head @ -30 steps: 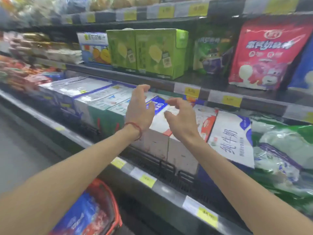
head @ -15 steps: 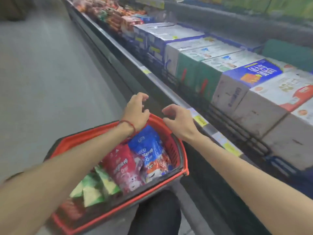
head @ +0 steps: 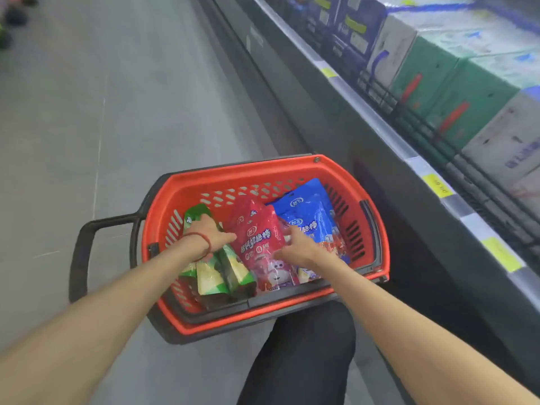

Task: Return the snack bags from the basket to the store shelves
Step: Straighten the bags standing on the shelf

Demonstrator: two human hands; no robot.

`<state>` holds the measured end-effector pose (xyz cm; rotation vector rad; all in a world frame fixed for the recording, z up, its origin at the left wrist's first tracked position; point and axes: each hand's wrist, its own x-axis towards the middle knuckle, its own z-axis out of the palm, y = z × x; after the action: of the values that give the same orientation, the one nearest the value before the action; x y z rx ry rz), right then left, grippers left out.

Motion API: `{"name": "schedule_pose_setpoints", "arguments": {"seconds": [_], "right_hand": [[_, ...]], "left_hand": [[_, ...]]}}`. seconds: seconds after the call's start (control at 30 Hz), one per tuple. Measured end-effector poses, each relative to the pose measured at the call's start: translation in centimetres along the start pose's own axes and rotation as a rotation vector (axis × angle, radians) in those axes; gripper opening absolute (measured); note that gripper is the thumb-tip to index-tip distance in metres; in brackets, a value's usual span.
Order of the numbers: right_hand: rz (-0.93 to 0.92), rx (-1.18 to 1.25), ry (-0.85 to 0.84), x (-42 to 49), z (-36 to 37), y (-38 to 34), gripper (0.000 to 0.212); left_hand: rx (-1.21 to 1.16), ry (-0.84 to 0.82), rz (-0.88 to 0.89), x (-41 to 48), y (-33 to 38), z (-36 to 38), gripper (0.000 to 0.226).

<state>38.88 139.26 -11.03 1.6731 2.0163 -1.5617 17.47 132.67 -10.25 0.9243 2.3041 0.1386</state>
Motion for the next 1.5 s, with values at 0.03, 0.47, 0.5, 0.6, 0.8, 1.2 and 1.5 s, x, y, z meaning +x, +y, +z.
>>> {"name": "schedule_pose_setpoints", "arguments": {"seconds": [0.03, 0.47, 0.5, 0.6, 0.8, 1.2, 1.5], "right_hand": [[0.021, 0.013, -0.024, 0.2, 0.4, 0.4, 0.062], [0.026, -0.356, -0.116, -0.1, 2.7, -0.4, 0.073], [0.009, -0.379, -0.093, -0.2, 2.6, -0.3, 0.062], [-0.054, -0.383, 0.027, -0.7, 1.5, -0.5, 0.037], [-0.211, -0.206, 0.286, -3.6, -3.9, -1.2, 0.034], [-0.458, 0.276, 0.784, -11.1, -15.5, 0.8, 0.041], [-0.557, 0.517, 1.099, -18.8, -23.2, 4.7, 0.044]], "left_hand": [[-0.006, -0.059, -0.046, 0.0, -0.4, 0.3, 0.104], [-0.240, -0.129, -0.094, -0.8, -0.4, 5.5, 0.082], [-0.248, -0.119, -0.094, -0.8, -0.5, 5.5, 0.073], [-0.251, -0.020, -0.052, -0.9, -0.4, 4.7, 0.041], [-0.374, 0.203, 0.104, -2.4, 3.0, 1.0, 0.025], [-0.681, 0.383, 0.530, -9.1, 14.5, -2.9, 0.007], [-0.820, 0.367, 0.849, -14.5, 26.0, -2.7, 0.029]]}}
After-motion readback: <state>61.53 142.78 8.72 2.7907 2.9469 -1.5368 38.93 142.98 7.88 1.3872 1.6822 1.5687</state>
